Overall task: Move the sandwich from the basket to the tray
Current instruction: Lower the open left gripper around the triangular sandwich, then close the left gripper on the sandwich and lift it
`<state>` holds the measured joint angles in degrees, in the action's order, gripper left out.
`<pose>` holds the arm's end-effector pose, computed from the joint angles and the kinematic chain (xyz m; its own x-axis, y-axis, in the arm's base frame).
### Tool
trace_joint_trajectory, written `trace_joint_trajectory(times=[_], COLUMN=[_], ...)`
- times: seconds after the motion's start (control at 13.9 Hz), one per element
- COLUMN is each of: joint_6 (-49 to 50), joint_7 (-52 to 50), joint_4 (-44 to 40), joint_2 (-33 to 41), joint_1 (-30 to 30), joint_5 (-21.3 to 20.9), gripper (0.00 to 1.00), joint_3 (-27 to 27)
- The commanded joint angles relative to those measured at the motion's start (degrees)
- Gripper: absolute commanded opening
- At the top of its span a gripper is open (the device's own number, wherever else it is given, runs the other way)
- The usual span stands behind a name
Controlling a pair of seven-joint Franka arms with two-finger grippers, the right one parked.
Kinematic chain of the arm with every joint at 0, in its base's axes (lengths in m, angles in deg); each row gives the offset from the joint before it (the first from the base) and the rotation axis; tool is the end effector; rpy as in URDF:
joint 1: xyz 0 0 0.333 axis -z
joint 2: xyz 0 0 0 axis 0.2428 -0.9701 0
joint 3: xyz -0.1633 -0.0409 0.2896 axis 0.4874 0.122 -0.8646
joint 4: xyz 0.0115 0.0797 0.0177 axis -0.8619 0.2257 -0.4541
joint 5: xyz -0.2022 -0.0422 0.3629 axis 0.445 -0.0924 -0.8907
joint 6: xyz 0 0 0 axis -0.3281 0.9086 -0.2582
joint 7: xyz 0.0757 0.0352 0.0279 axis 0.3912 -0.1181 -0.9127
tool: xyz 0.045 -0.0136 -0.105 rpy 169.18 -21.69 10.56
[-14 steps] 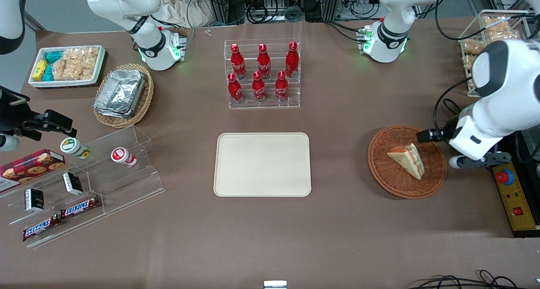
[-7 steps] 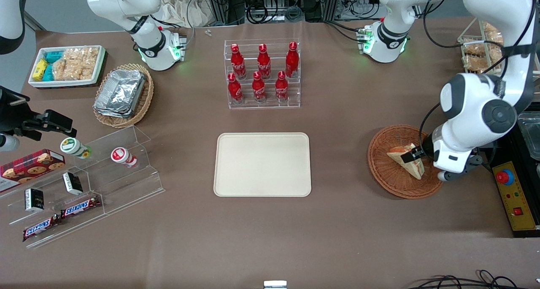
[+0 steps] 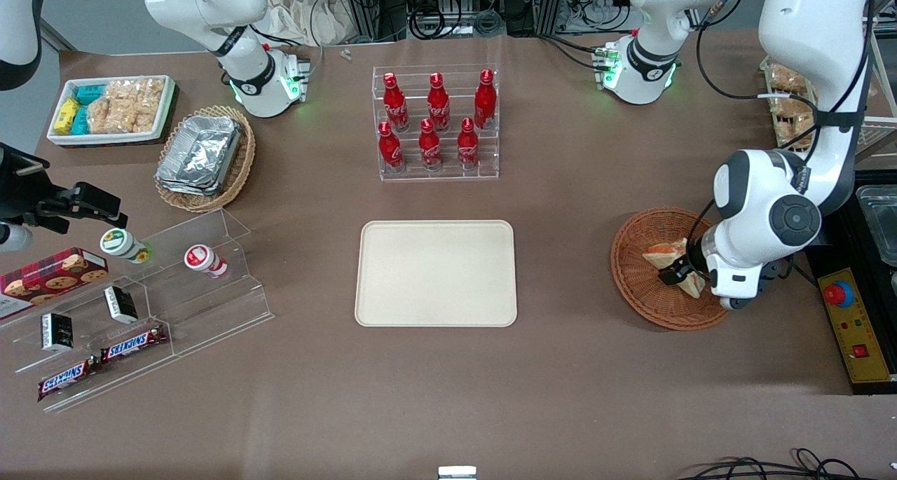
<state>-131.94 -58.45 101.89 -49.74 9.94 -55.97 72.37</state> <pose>0.6164 -0.0349 0.2738 0.7722 0.6312 -0.0727 0.6279 -0.7756 -0.0650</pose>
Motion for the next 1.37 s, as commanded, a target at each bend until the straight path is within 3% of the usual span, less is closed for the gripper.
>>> trace_joint_trajectory(times=[0.0,0.65,0.79,0.86,0.94,1.01,1.3], joint_6=[-1.3,-6.5,-6.5,-6.5,-6.4,-6.4,-4.4], joint_7=[-1.8,-2.0,-5.2,-7.7,-9.6,-10.6,-10.5], joint_4=[2.6,3.0,1.9,1.8,1.7,1.7,-1.7], joint_2=[0.7,-4.3,-4.9,-4.9,-4.9,-4.7,-4.2], joint_1=[-0.1,0.0,0.3,0.5,0.6,0.9,1.0], joint_5=[-2.9,-3.0,-2.8,-2.9,-3.0,-3.0,-3.1], gripper=[1.00,0.98,0.68,0.48,0.20,0.04,0.00], joint_3=[-2.1,-2.3,-2.3,-2.3,-2.0,-1.9,-1.9])
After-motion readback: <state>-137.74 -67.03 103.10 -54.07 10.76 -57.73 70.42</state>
